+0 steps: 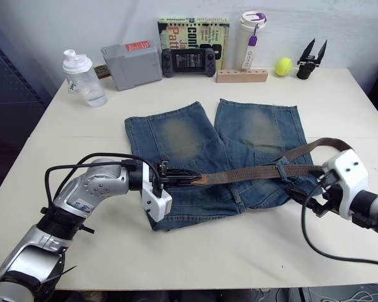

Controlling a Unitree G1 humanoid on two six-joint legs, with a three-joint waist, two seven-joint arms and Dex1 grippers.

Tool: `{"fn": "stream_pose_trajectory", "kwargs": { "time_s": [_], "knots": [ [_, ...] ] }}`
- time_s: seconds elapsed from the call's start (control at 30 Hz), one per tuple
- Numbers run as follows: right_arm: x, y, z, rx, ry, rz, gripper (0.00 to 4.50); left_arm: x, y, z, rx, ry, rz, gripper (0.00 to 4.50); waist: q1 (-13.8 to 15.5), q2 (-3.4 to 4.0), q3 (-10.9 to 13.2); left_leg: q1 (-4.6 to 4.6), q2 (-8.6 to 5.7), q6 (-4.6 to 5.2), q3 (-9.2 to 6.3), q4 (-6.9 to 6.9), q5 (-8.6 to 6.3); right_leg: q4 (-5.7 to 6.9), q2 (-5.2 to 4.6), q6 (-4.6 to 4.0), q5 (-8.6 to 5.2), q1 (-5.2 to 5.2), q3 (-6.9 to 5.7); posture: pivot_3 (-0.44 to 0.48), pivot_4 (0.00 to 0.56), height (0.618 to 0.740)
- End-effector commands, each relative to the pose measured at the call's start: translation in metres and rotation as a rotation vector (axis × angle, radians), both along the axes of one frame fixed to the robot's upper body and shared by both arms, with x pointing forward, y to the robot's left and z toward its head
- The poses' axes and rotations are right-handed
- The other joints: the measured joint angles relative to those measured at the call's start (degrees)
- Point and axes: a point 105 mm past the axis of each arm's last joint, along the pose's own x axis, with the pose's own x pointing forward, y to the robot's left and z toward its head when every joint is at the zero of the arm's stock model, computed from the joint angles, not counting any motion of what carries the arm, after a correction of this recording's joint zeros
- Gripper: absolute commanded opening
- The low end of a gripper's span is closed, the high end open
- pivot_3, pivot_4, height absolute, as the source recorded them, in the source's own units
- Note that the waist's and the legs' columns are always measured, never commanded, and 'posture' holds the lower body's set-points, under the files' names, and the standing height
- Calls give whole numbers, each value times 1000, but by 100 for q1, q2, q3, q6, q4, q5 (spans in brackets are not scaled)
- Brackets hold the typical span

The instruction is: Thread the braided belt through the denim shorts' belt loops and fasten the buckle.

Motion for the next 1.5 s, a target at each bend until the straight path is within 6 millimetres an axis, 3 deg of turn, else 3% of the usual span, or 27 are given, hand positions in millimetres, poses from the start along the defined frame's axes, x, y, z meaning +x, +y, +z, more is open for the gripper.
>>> {"fn": "stream_pose_trajectory", "kwargs": {
  "time_s": [0.03,0.2,0.3,0.47,0.6,0.77,0.9,1.17,1.23,1.3,1.37,1.4,1.43,1.5],
  "knots": [
    [-23,39,3,223,146,156,4467,-4,-1,14,-54,-65,-21,0,2,-1,0,0,0,0,0,0,0,0,0,0,0,0,0,0,150,731],
    [-18,66,-3,610,256,124,4467,-6,-4,18,-71,-106,-30,0,31,-2,1,-3,-7,1,-2,1,0,0,-7,-1,1,1,-3,0,150,731],
    [-15,84,-7,867,349,20,4467,-6,-4,18,-73,-120,-32,0,24,-2,1,-5,-13,1,-1,-2,-1,2,-15,-1,0,-3,-11,0,150,731],
    [-1,99,-20,1088,395,-185,4467,-6,-5,19,-75,-132,-38,0,-30,-1,0,1,-8,1,7,-3,0,8,-10,-1,0,-3,-8,0,150,731],
    [6,110,-17,1188,408,-261,4467,-7,-6,19,-76,-132,-40,0,-78,9,-2,-3,-9,0,10,-8,0,6,-11,0,0,-10,-4,0,150,731],
    [14,101,-13,1226,383,-331,4467,-5,-6,19,-75,-131,-39,0,-103,11,-3,-4,-6,0,7,-9,0,4,-11,-1,0,-11,-7,0,150,731],
    [14,103,-12,1211,383,-324,3493,-5,-6,19,-72,-132,-41,0,-115,11,-3,-4,-6,0,9,-11,0,3,-10,-1,0,-12,-7,0,150,731],
    [17,105,-11,1220,386,-335,107,-5,-9,19,-71,-146,-48,0,-113,11,-3,-4,-4,1,9,-11,-1,3,-11,-1,0,-13,-5,0,150,731],
    [18,105,-10,1224,387,-337,44,-5,-10,21,-82,-149,-52,0,-112,11,-3,-4,-3,1,9,-11,0,3,-11,-1,0,-13,-5,0,150,731],
    [19,104,-11,1234,387,-350,0,-7,-11,23,-118,-101,-53,895,-112,11,-3,-4,-3,1,9,-11,-1,3,-12,-1,0,-13,-5,0,150,731],
    [22,100,-9,1254,373,-361,0,-6,-10,23,-137,-61,-45,1474,-113,11,-3,-4,-1,1,9,-11,-1,4,-12,-1,0,-14,-5,0,150,731],
    [23,96,-8,1260,362,-370,0,-5,-8,23,-145,-32,-29,2070,-115,11,-3,-4,3,1,8,-10,-1,4,-13,-1,0,-14,-5,0,150,731],
    [24,92,-7,1264,348,-378,0,-5,-6,22,-164,20,-14,2303,-119,11,-3,-4,3,1,9,-10,-1,4,-13,-1,0,-14,-4,0,150,731],
    [25,84,-5,1258,319,-385,0,-7,-2,23,-220,150,2,3217,-123,12,-3,-4,6,1,8,-11,-1,5,-13,-1,0,-15,-4,0,150,731]
  ]
}}
